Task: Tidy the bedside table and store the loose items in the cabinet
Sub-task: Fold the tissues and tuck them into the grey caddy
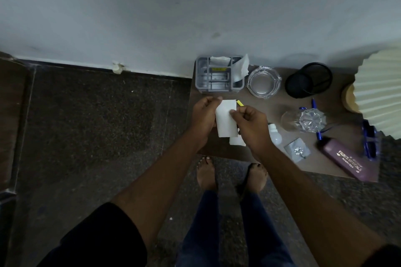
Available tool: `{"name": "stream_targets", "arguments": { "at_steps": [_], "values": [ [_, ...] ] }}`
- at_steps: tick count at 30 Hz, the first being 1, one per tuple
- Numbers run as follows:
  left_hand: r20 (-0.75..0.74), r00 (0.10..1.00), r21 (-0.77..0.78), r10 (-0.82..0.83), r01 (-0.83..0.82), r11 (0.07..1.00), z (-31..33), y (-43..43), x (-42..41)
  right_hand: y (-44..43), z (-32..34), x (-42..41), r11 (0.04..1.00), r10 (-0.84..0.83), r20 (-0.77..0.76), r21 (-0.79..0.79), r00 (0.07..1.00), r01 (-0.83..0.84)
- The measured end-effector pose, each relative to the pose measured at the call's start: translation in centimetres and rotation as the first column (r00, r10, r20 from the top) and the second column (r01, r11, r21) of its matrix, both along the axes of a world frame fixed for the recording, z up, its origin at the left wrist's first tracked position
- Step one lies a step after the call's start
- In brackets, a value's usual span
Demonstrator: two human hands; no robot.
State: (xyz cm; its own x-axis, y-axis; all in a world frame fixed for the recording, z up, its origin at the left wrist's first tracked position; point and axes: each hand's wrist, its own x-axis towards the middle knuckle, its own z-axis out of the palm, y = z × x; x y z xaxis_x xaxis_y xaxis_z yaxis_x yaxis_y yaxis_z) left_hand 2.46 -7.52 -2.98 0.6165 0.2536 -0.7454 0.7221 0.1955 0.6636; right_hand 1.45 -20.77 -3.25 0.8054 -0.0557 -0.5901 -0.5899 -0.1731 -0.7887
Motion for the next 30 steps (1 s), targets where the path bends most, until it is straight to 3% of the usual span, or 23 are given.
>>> {"name": "stream_targets", "arguments": {
  "at_steps": [7, 23, 30],
  "values": [
    [0.021, 1.0, 0.061, 0.016, -0.017, 0.998, -0.3, -0.5, 0.3, 0.1, 0.3, 0.0, 0.997, -0.024, -0.012, 0.072, 1.0, 0.025],
    [-0.009, 0.996, -0.072, 0.094, -0.094, 0.993, -0.2, 1.0, 0.7, 1.2, 0.1, 1.2, 0.998, -0.061, -0.02, 0.018, 0.998, 0.062],
    [-0.014, 1.0, -0.057, -0.024, 0.023, 0.998, 0.0, 2.5, 0.3, 1.7, 1.2, 2.1, 0.998, -0.041, -0.006, 0.041, 0.999, 0.041]
  ]
}}
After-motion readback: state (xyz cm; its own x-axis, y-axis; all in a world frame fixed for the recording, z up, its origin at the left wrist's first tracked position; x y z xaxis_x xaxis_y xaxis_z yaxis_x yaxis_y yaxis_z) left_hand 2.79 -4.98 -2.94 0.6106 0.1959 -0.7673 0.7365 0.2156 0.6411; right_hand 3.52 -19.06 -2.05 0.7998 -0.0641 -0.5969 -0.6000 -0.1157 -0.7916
